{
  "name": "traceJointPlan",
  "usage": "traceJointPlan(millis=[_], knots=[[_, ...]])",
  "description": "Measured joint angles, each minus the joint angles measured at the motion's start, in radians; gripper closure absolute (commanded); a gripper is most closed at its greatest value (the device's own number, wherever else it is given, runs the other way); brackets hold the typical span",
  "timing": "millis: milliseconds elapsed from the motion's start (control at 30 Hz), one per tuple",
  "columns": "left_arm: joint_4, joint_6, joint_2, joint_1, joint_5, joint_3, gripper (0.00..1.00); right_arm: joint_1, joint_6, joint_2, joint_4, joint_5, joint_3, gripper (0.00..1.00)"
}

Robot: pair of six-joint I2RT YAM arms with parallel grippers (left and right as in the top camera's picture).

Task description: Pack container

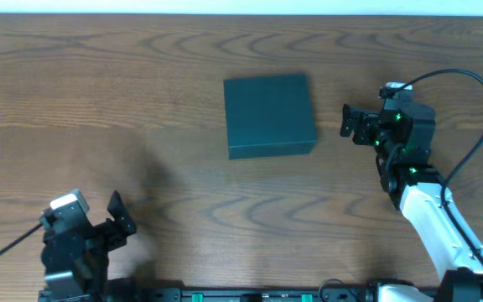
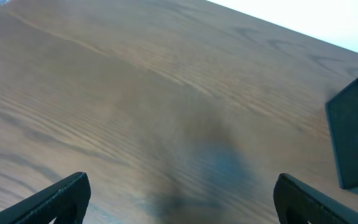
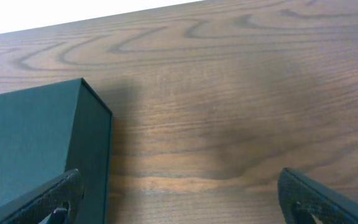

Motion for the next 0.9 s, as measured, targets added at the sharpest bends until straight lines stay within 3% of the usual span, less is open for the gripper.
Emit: traceJointPlan(millis=[367,900], knots=[[0.065,-0.042,-0.142,0.0,0.0,-0.214,0.05,0.0,0.0,0.0,0.0,0.0,0.0,0.01],[0.115,-0.088,-0.146,0.0,0.001,-0.329,0.05,0.0,0.0,0.0,0.0,0.0,0.0,0.01]])
